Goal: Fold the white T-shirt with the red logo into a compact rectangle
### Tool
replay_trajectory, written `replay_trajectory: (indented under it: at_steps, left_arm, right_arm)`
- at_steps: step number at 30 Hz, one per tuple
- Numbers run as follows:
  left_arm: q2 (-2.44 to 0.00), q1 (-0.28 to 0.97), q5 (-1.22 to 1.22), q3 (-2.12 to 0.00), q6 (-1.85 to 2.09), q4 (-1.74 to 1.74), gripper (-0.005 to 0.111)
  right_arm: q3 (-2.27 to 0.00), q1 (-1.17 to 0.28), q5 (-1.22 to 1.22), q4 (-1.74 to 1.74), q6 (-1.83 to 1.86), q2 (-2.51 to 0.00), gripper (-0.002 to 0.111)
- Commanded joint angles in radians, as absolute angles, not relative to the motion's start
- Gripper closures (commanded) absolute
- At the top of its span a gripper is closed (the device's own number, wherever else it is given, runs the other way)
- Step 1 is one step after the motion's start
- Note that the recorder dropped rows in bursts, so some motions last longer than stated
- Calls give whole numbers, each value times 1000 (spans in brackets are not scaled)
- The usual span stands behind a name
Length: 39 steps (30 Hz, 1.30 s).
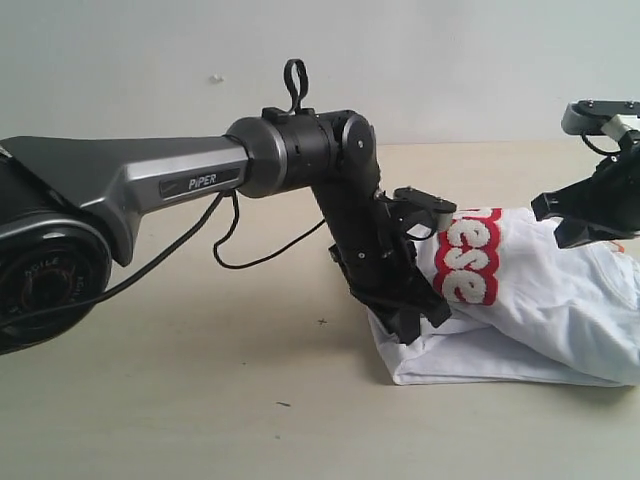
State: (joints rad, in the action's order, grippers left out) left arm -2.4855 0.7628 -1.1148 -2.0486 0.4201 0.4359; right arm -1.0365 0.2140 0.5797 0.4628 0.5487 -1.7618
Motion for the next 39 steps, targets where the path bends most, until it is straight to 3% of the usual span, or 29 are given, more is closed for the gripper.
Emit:
replay_trajectory:
  at_steps: [1, 17, 32, 39]
  left_arm:
    - [-2510, 769, -1145, -2049, 397, 431, 106]
    - [-2395, 767, -1221, -2042, 387, 332, 107]
    - [-2192, 755, -1221, -1677, 550, 317, 107]
    - [-2116, 753, -1221, -1624, 598, 370, 107]
  right_arm:
    - [-1042, 209, 585, 478, 575, -1760, 108]
    - [-1042, 209, 528, 515, 629, -1896, 108]
    - [-1046, 209, 375, 512, 598, -1982, 108]
    - [-1046, 209, 405, 522, 592, -1941, 108]
